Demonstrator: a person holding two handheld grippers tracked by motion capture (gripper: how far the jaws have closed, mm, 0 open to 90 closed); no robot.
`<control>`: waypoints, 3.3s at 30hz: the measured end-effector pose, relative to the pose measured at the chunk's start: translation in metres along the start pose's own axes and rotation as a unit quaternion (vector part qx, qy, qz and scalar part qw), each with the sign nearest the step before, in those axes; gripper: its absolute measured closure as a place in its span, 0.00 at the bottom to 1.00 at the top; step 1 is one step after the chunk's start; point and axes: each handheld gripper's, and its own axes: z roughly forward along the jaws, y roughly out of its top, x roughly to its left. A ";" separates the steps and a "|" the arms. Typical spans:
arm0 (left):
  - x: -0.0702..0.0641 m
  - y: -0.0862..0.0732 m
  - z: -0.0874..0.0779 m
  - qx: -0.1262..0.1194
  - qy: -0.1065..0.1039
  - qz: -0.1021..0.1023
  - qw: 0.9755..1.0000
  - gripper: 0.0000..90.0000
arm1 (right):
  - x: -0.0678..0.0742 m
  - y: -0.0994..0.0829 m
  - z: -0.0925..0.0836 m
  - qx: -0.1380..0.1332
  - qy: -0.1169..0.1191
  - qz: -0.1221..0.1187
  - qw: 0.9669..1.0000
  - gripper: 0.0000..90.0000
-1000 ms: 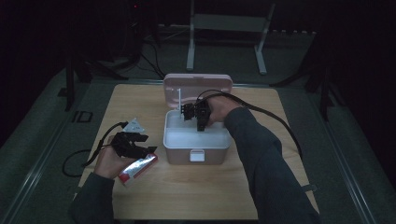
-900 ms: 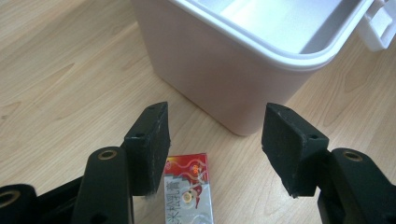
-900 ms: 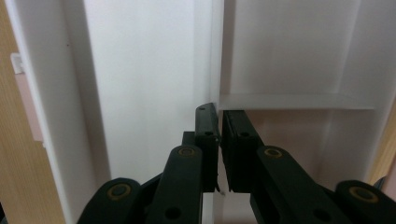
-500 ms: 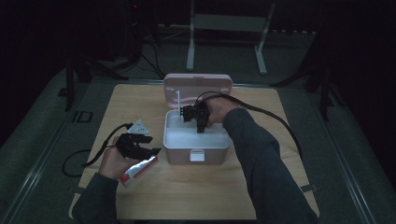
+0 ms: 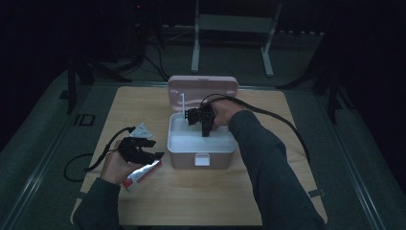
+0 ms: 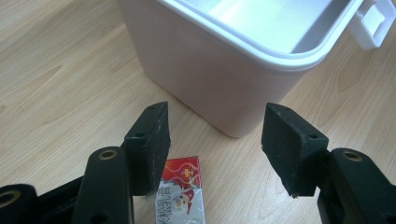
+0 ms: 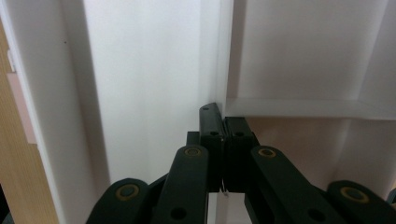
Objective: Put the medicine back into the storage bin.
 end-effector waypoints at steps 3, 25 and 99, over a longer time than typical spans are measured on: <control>0.000 -0.001 0.000 -0.001 0.000 -0.001 1.000 0.46 | 0.000 0.000 0.000 0.000 0.001 -0.001 1.000 0.99; 0.000 -0.001 0.001 -0.003 -0.002 -0.002 1.000 0.46 | -0.002 -0.004 -0.002 -0.013 0.003 -0.005 1.000 1.00; 0.006 -0.005 -0.005 -0.019 -0.002 -0.021 1.000 0.47 | 0.044 -0.269 0.070 -0.048 -0.007 0.199 0.979 1.00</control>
